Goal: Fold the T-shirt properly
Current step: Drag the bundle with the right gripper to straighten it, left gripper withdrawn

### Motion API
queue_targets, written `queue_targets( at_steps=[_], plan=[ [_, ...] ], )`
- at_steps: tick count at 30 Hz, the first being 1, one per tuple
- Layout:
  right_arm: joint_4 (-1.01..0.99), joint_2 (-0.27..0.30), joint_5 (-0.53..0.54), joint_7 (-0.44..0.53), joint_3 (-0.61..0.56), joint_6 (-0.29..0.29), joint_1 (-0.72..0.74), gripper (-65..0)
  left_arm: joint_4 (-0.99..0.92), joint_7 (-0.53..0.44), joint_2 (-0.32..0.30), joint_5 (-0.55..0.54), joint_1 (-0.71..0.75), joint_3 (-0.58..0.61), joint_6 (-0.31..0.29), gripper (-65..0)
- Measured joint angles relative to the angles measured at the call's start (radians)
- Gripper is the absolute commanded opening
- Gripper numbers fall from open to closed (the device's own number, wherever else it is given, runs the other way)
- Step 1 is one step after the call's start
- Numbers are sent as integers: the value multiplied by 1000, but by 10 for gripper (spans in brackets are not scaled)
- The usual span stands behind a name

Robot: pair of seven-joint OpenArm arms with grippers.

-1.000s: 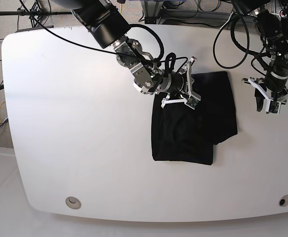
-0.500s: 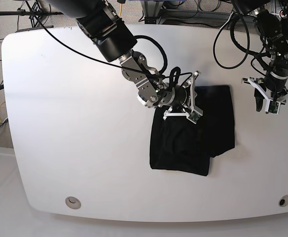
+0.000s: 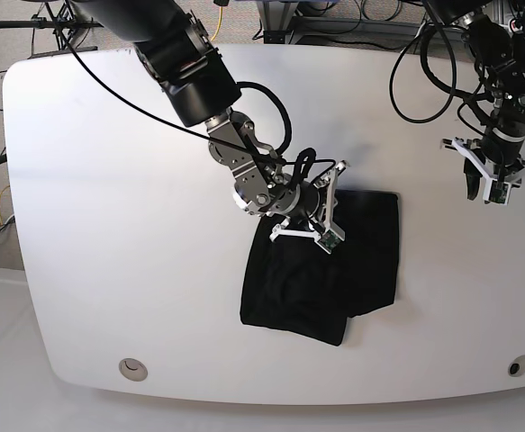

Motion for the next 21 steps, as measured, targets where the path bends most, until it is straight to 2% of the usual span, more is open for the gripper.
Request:
queue_targets(
  at_steps=[9, 14, 16, 21],
  plan=[
    [453, 76, -17, -187, 4, -4, -173, -650, 3, 1, -3, 5, -59, -185, 2, -502],
    [663, 92, 0, -268, 4, 5, -220, -650, 6, -7, -47, -5, -79, -243, -2, -502],
    [743, 110, 4, -314, 23, 2, -238, -650, 8, -7, -53, -5, -80, -272, -1, -502],
    [840, 150, -10, -342, 105, -2, -325, -650, 8, 0, -55, -4, -71, -342, -2, -502]
  ],
)
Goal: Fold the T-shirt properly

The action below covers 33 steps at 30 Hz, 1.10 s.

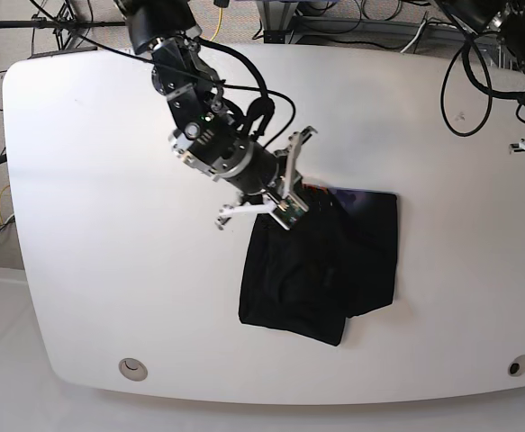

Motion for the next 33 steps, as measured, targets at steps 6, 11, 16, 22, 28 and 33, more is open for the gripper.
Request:
queue_targets(
  at_steps=[6, 11, 16, 22, 28, 33],
  plan=[
    [17, 63, -2, -19, 103, -85, -122, -650, 0, 0, -11, 1, 15, -91, 0, -502],
    [17, 119, 2, -15, 151, -182, -202, -650, 0, 3, -12, 5, 54, -175, 0, -502],
    [17, 182, 7, 14, 198, -307, -282, -650, -2, 1, -12, 48, 64, -262, 1, -502],
    [18, 199, 7, 99, 303, -411, -383, -650, -6, 1, -8, 159, 63, -313, 0, -502],
    [18, 188, 15, 151, 460, -457, -505, -650, -54, -6, 3, 261, 54, -375, 0, -502],
    [19, 137, 15, 206, 598, -466, -591, -650, -148, 2, 14, 347, 57, -396, -4, -502]
  ],
)
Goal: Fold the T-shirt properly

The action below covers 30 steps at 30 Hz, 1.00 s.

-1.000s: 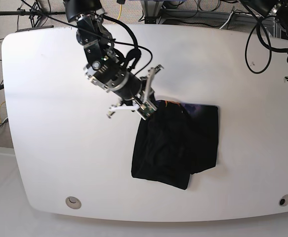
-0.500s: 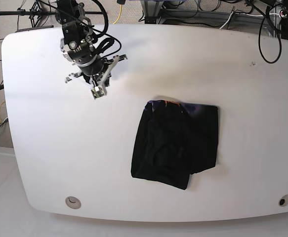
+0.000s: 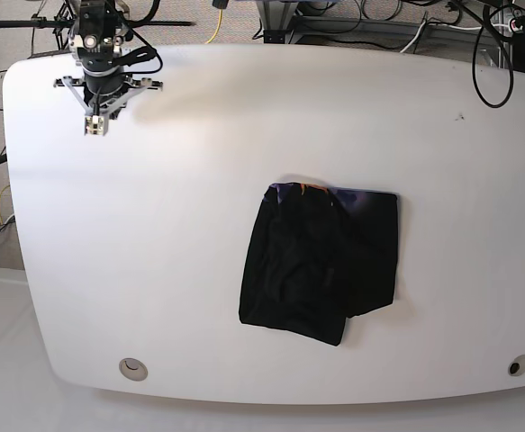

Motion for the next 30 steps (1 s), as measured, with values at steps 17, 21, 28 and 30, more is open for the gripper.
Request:
queue_targets(
  at_steps=[17, 21, 28, 30],
  plan=[
    [1, -114, 0, 85, 294, 14, -169, -650, -201, -13, 3, 194, -3, -25, 0, -502],
    [-6, -143, -1, 84, 356, 13, -187, -650, -238, -37, 3, 226, -3, -25, 0, -502],
    [-90, -167, -3, 88, 391, 14, -190, -650, -326, -123, 23, 327, 0, -28, 0, -502],
    [-129, -167, 0, 88, 391, 18, -190, -650, -359, -140, 31, 364, 0, -28, 0, -502]
  ],
)
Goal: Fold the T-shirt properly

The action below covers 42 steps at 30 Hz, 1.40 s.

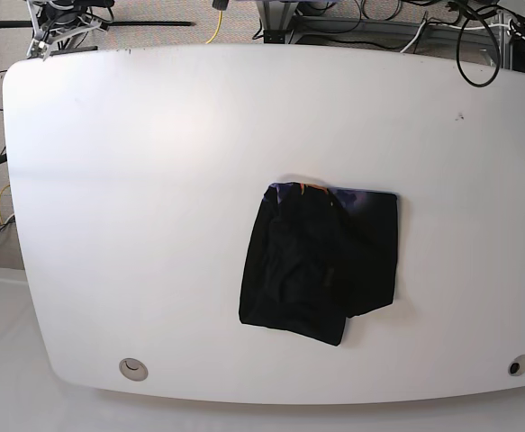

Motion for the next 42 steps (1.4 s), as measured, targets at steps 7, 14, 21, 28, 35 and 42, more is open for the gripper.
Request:
queue_targets(
  at_steps=[7, 14, 21, 28, 35, 42],
  plan=[
    [-124, 1, 0, 20, -17, -2, 2, -650, -119, -75, 4, 105, 0, -35, -3, -502],
    [-256, 2, 0, 129, -68, 0, 6, -650, -206, -186, 0, 193, 2, -75, -3, -503],
    [-449, 9, -4, 154, -107, 16, 70, -650, -303, -316, -4, 280, 2, -83, 1, -503],
    [-798, 26, -43, 220, -148, 138, 210, -650, -482, -518, -3, 396, 2, -82, 1, -503],
    [-1221, 31, -168, 415, -163, 175, 379, -650, -743, -710, -11, 581, -1, -79, 11, -503],
    [-1624, 38, -253, 642, -167, 187, 525, -650, -948, -788, -10, 690, -3, -77, 109, -503]
  ],
)
